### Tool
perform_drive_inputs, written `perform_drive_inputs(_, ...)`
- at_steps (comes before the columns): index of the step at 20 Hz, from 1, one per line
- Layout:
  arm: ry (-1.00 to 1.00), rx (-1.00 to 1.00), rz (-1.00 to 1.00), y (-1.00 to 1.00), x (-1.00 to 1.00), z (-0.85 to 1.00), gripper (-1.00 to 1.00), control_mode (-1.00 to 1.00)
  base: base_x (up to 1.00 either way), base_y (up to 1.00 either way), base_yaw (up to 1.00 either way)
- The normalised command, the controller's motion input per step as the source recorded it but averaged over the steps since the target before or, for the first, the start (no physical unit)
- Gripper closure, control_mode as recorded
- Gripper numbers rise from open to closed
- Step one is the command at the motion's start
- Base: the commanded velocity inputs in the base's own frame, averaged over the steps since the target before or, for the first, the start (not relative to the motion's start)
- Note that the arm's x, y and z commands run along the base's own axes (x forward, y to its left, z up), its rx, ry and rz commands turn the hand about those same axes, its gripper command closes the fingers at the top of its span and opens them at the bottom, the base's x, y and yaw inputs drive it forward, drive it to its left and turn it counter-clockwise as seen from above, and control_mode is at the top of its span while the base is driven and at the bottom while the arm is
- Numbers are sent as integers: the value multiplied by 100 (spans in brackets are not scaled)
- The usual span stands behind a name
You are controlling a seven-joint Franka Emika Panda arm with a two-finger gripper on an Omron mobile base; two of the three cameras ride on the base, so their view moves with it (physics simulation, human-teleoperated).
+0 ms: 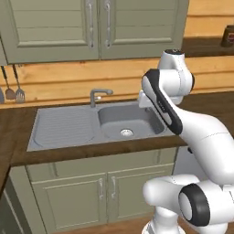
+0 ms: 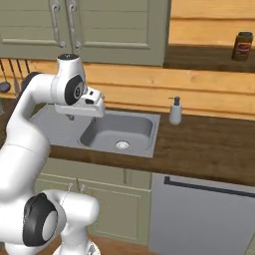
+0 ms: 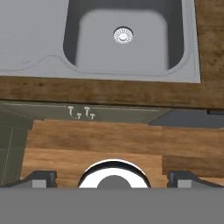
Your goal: Navigate to the sink.
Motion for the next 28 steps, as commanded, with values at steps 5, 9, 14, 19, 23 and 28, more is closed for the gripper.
perform_drive_inputs(5, 0, 0, 0, 0, 0, 0, -100, 100, 95, 0, 0)
perform_drive_inputs(9, 0, 0, 0, 0, 0, 0, -100, 100, 95, 0, 0)
perform_drive_inputs(14, 0, 0, 0, 0, 0, 0, -100, 100, 77, 0, 0)
perform_drive_inputs(19, 0, 0, 0, 0, 0, 0, -100, 100, 4, 0, 0)
perform_drive_inputs(23, 0, 0, 0, 0, 0, 0, -100, 100, 2, 0, 0)
perform_drive_inputs(28, 0, 0, 0, 0, 0, 0, -100, 100, 61, 2, -1)
